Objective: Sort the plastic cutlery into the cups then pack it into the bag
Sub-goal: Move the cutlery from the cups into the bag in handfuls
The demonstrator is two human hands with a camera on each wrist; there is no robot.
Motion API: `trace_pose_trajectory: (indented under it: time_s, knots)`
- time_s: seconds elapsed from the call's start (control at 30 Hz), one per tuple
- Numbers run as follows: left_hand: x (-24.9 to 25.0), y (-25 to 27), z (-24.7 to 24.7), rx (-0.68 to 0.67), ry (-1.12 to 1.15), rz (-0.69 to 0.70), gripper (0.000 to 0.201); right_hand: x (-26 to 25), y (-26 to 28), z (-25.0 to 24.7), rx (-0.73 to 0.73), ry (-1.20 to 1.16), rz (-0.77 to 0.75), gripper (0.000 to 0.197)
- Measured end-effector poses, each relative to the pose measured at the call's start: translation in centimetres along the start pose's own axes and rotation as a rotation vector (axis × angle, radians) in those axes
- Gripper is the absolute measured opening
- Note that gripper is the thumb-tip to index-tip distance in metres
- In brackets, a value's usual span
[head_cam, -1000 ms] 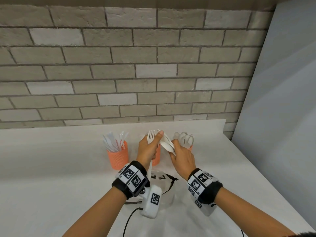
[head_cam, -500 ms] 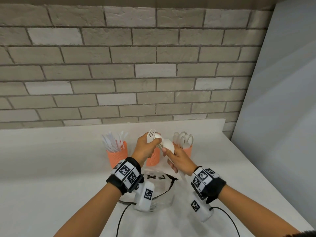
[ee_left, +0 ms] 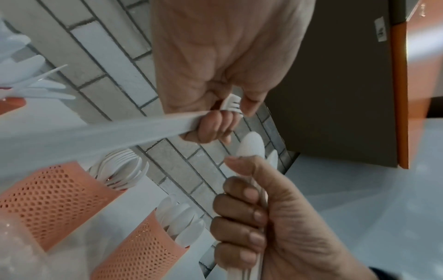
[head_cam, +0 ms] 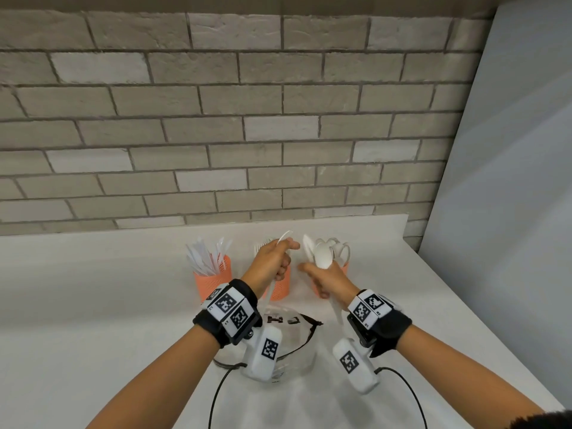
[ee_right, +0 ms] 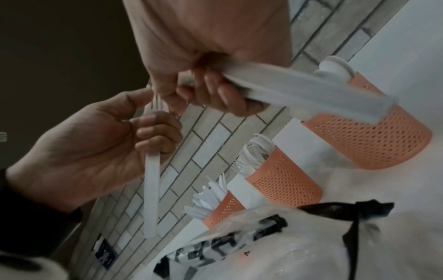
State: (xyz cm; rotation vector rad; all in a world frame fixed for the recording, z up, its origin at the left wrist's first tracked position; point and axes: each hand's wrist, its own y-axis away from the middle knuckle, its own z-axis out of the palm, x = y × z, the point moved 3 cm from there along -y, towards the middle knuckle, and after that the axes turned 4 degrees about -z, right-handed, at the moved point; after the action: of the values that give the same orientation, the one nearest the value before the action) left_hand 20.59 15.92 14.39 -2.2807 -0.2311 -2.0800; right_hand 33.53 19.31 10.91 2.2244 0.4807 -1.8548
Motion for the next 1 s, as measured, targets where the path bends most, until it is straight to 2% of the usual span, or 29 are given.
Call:
trace_pose_trajectory:
  time_s: [0.1,0.17,0.3,0.4,0.6,0.7,1.0]
  knots:
    - [0.4,-0.1,-0.9,0.069,0.012,0.035,0.024,0.7,-1.2,-1.9,0.248,-0.097,0.003,0.024]
    - [0.9,-0.3,-1.9,0.144,-0.083,0.112,0.025,1.0,-1.9,-3.3,0.384,-0.167,-0.027,0.019]
    - [1.5,-1.4,-5.0,0.310,-0.406,0.270,0.033,0.1,-3.4,-5.6,0.543,-0.295,-0.094,0.038]
    - [2.4,-2.6,-6.6,0.354,-0.408,0.343,0.023,-0.9,-5.0,-6.4,0.573,-0.337,-0.140,0.043]
    - [3.4,-5.1,-7.3,0.393,-0.449,0.459,0.018,-1.0,-8.1,-5.7,0.487,-0.386,-0.165,0.042]
    - [2.8,-6.1,-7.0,0.360,-0.451,0.447,0.015,-0.5,-9.3,-5.2,0.487,-0.320,-0.129,0.041]
    - [0.4,-8.6,-6.5,0.327,-0.400,0.376,0.013,0.5,-13.2,-7.5,0.579,-0.473,-0.161,0.037]
